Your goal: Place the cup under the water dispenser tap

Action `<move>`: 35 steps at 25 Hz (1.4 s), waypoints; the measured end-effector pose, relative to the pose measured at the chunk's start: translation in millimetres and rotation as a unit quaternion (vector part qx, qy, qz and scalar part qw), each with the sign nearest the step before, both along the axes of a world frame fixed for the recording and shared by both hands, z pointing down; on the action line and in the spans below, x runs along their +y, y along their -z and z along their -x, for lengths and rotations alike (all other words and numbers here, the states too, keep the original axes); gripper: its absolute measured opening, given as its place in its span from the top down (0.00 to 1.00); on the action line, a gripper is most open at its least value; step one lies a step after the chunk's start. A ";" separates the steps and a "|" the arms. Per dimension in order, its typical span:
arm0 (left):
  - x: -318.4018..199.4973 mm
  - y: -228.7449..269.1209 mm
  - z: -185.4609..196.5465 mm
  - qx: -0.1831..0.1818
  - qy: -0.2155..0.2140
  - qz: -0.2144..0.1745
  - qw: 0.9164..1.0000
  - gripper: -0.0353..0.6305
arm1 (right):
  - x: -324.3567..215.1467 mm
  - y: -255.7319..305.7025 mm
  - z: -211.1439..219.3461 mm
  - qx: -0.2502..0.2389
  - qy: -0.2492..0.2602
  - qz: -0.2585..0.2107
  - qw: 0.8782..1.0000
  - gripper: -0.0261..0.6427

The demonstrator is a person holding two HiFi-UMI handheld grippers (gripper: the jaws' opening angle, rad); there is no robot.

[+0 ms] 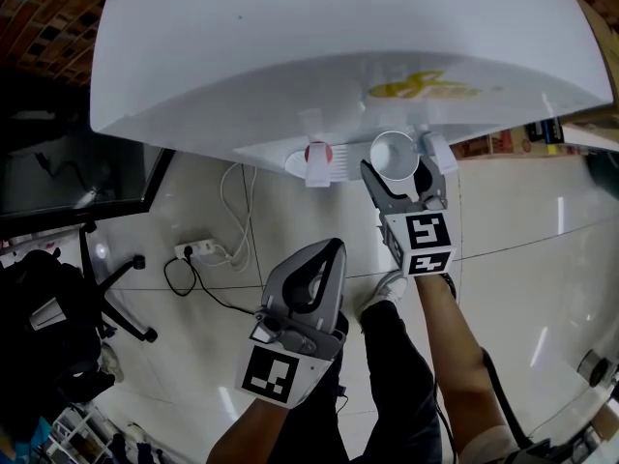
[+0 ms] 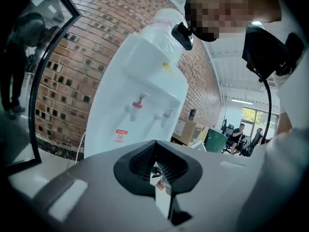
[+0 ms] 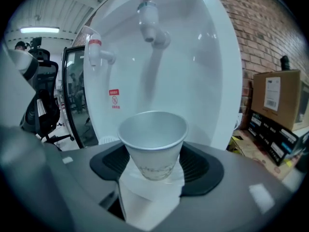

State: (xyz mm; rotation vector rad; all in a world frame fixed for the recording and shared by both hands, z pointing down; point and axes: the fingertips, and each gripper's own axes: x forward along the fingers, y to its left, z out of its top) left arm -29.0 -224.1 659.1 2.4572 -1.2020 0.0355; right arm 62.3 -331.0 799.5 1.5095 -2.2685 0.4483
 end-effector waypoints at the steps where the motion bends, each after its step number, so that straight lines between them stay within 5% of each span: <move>1: 0.0 -0.3 -0.4 0.000 -0.001 0.000 1.000 0.97 | -0.7 -0.3 -0.5 -0.008 -0.003 0.000 1.000 0.47; 21: 3.9 1.0 -4.5 -0.008 -0.009 0.013 1.000 0.97 | 23.3 3.3 -10.7 -0.018 0.002 0.019 1.000 0.37; 35: 3.6 79.7 -18.4 0.000 -0.016 -0.018 1.000 0.97 | 74.3 132.0 8.8 -0.038 0.004 -0.020 0.999 0.38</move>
